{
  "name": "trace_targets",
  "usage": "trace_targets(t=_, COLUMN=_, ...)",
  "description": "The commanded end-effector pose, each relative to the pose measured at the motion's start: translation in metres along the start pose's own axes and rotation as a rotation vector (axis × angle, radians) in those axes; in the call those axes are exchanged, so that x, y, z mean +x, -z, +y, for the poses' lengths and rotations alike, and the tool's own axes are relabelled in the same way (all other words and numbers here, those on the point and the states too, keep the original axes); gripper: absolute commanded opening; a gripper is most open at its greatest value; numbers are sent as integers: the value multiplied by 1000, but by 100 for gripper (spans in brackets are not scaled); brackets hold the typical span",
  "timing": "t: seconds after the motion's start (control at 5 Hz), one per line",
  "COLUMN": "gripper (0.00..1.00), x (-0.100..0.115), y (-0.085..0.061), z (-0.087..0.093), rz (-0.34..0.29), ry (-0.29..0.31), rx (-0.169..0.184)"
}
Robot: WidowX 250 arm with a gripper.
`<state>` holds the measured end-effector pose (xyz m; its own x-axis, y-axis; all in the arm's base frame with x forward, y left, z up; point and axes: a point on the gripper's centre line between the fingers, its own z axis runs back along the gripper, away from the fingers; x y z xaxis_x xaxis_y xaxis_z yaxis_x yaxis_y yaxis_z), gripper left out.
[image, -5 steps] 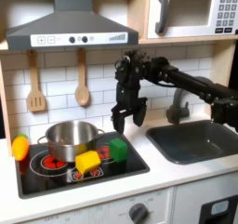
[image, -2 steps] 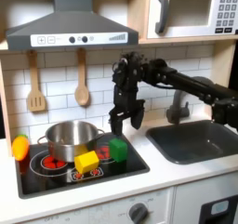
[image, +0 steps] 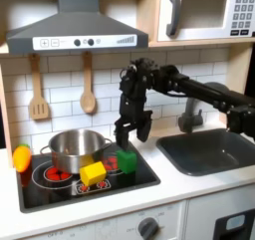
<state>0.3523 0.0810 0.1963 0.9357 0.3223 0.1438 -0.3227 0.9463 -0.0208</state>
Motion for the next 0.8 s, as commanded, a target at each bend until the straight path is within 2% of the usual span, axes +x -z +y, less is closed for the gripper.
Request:
trace_targets(t=0.0, gripper=100, x=0, y=12, z=3, rz=23, ry=12, rx=16)
trace_targets(t=0.2, gripper=100, x=-1, y=21, z=4, rz=47, ry=11, rx=12)
trace_targets(t=0.6, gripper=100, x=-2, y=40, z=14, rz=92, ry=7, rx=31)
